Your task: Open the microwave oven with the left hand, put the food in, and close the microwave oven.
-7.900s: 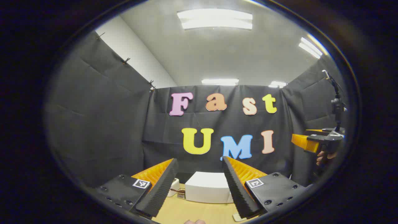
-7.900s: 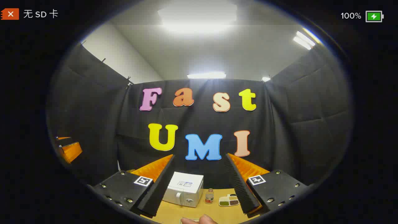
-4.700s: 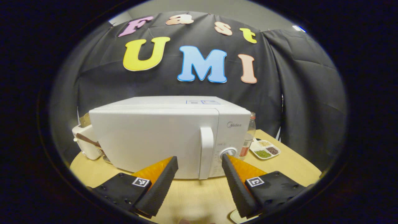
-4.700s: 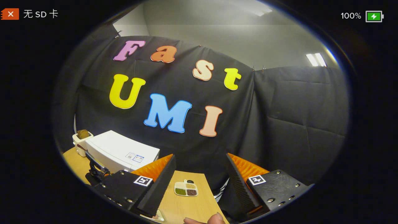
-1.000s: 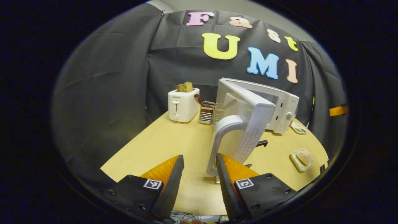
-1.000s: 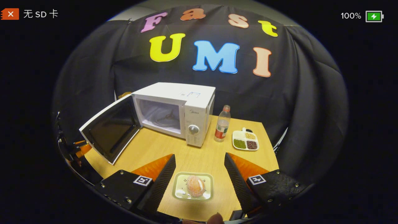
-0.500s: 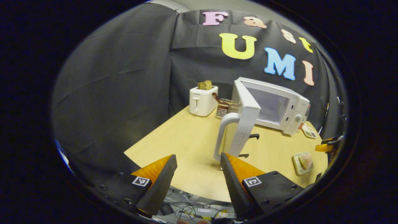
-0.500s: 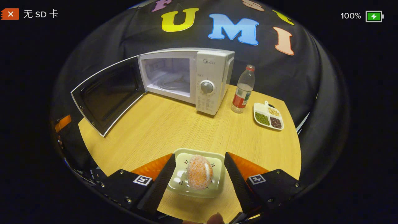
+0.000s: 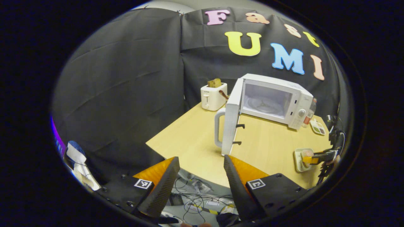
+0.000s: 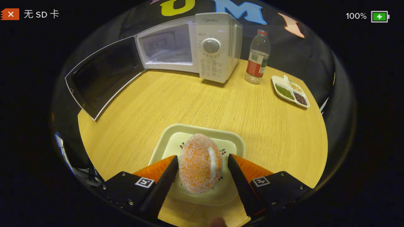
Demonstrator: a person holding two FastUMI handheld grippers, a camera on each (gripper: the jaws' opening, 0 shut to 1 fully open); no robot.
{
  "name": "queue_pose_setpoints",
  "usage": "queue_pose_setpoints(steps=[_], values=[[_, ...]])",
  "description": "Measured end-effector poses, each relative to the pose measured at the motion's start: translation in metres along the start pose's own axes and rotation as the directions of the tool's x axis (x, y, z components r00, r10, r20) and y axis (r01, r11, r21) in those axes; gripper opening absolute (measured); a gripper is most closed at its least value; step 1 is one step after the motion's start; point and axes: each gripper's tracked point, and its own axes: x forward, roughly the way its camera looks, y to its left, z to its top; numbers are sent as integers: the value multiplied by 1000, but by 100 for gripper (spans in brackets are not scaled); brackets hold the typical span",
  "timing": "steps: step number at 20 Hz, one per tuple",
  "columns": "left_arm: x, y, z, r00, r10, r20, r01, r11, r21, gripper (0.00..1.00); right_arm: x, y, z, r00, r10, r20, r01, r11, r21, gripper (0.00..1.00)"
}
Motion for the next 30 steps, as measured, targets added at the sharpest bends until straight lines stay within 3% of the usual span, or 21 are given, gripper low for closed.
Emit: queue_pose_setpoints(steps=[1,2,3,4,5,6,11,12,17,22,27,30], values=[[-6,-5,-4,1000,7,-10,-7,1000,6,99,2,1,3,1000,16,25,-16,1000,-13,97],[-13,-13,-9,1000,13,-22,-13,1000,13,89,1,1,-1,1000,16,18,-16,1000,-27,94],[-17,-21,-11,1000,12,-27,-11,1000,17,98,6,-4,-2,1000,-8,30,9,1000,-30,82],[-19,-32,-10,1000,6,-26,-6,1000,23,92,-2,-5,-1,1000,6,24,-5,1000,-28,74],[-19,-41,-8,1000,1,-23,0,999,37,94,-1,-4,0,999,10,34,-9,1000,-23,69],[-22,-45,-7,1000,-4,-19,5,999,50,89,1,-4,-1,999,22,31,-21,1000,-20,69],[-23,-66,16,999,-45,28,43,998,49,89,-2,-9,1,999,14,34,-15,1000,20,69],[-20,-65,18,998,-53,34,51,997,53,89,-4,-13,4,999,1,49,-2,1000,31,60],[-14,-44,22,994,-84,65,81,996,38,89,-16,-9,8,999,-26,47,20,993,119,59],[-10,6,32,982,-137,132,126,988,89,89,-43,9,39,987,-127,94,102,967,232,59],[4,34,63,933,-285,219,248,952,179,89,-68,60,95,963,-178,203,101,935,339,59],[7,42,97,906,-336,258,280,931,233,89,-77,95,138,952,-158,263,45,921,388,59]])
